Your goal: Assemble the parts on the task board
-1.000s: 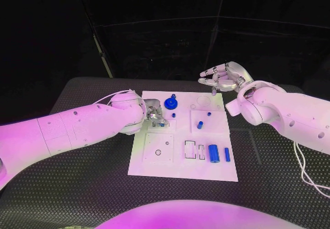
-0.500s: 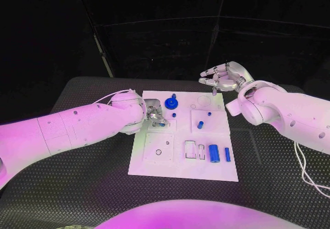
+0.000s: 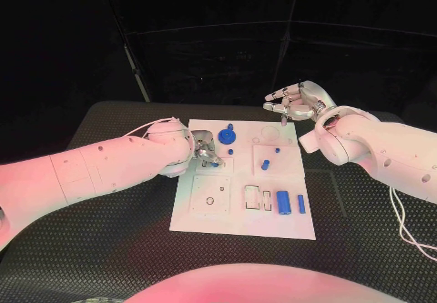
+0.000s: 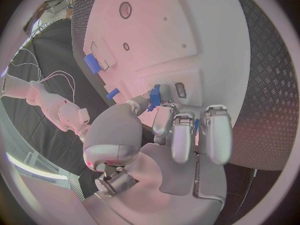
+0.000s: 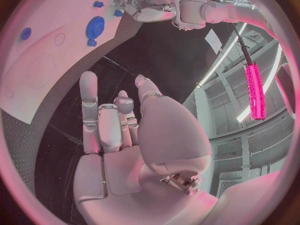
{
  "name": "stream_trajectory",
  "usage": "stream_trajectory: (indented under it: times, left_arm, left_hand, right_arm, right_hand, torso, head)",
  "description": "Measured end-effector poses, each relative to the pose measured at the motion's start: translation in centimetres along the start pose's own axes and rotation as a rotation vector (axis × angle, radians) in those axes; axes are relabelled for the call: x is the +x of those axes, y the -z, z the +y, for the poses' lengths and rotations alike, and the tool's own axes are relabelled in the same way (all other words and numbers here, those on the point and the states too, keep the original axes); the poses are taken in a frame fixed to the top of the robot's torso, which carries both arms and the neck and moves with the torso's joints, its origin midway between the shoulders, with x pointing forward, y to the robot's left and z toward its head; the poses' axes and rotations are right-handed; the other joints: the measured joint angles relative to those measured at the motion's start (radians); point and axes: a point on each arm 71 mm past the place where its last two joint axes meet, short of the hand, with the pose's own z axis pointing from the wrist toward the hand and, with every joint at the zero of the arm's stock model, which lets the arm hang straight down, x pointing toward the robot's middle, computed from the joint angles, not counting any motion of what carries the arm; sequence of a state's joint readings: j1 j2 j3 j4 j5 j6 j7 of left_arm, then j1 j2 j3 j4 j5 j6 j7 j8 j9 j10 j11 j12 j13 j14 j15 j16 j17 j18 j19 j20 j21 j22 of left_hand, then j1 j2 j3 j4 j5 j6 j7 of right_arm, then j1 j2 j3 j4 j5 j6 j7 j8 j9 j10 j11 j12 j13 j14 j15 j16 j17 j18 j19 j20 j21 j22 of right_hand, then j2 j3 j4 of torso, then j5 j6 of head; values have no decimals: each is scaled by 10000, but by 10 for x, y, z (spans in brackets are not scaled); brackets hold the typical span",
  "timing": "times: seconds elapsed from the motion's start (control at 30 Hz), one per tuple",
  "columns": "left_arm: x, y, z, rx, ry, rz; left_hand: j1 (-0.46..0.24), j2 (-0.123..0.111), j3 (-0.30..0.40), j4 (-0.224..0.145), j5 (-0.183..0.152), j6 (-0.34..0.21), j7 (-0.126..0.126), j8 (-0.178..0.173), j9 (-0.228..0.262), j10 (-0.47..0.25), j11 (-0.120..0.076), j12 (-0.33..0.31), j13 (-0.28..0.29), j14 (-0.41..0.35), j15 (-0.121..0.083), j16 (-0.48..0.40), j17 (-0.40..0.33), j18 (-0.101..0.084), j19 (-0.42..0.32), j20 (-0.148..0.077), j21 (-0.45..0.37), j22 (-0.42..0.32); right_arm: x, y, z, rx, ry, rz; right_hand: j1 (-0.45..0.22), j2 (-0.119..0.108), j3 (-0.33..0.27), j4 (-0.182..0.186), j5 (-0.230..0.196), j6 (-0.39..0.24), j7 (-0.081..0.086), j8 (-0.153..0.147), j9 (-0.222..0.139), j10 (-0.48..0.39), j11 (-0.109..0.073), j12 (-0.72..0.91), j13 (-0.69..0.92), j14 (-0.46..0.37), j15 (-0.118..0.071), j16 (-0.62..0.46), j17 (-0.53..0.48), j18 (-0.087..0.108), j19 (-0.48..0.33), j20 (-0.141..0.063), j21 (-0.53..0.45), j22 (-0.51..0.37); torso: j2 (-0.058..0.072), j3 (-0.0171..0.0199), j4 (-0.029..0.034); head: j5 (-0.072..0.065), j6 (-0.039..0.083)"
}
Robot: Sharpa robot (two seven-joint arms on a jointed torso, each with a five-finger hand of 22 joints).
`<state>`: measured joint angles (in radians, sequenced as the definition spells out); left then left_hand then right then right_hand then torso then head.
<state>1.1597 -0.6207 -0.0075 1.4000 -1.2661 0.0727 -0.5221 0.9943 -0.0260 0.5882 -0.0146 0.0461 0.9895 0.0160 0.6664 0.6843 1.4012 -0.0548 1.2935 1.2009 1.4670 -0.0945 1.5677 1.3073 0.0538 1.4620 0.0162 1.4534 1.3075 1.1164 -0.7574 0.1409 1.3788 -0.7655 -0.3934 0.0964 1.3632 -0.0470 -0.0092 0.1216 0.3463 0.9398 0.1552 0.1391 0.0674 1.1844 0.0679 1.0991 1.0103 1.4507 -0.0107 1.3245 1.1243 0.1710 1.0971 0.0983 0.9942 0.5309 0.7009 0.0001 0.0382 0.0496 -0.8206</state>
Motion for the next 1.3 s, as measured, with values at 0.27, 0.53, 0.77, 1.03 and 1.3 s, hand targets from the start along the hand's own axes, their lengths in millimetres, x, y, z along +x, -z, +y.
stream_trajectory:
  times: [0.27,0.53,0.77,1.03,1.3]
  left_arm:
    - [-1,-1,-1,-8,-37,36]
    - [-1,-1,-2,-10,-84,89]
    - [-1,-1,-2,-6,-117,107]
    - [-1,-1,-1,-3,-138,136]
    - [-1,-1,-1,-4,-142,149]
  left_hand:
    - [0,0,-26,-26,-1,-1,1,1,10,13,15,0,0,0,0,0,0,0,0,0,0,0]
    - [0,1,-26,-26,-28,-16,16,1,10,13,17,0,6,0,0,0,0,1,0,0,0,0]
    - [0,1,-26,-26,-38,20,-20,1,3,12,18,0,28,0,0,0,0,1,0,0,39,0]
    - [0,1,-26,-26,2,21,-21,1,13,11,20,0,40,0,0,0,0,2,0,0,39,-1]
    - [-1,2,-26,-26,2,20,-20,1,11,18,13,0,60,0,0,0,0,2,0,0,39,0]
  right_arm:
    - [0,0,0,1,0,2]
    - [0,0,0,3,1,0]
    - [0,0,0,6,1,-1]
    - [0,0,0,8,-1,1]
    - [1,-1,0,5,-8,18]
  right_hand:
    - [0,0,-28,27,0,0,0,42,0,0,0,6,-5,0,0,0,-1,-1,0,0,0,-4]
    - [-41,-41,-28,27,0,0,0,42,0,0,0,6,-4,0,0,0,-1,-1,0,0,0,-3]
    - [-41,-41,-28,27,0,0,0,42,0,0,0,6,-4,0,0,0,-2,0,0,0,0,-3]
    - [-41,-41,-28,27,0,0,0,42,0,0,0,6,-3,0,0,0,-2,0,0,0,0,-3]
    - [-40,-41,-28,27,0,0,0,41,0,0,0,6,-3,0,0,0,-3,0,0,0,0,-2]
  torso:
    - [1,0,-1]
    - [1,0,-3]
    - [1,-3,-3]
    - [-5,-4,-3]
    - [-9,-8,-5]
  head:
    - [-6,-25]
    - [-11,-41]
    - [-12,-53]
    - [12,-58]
    - [0,-40]
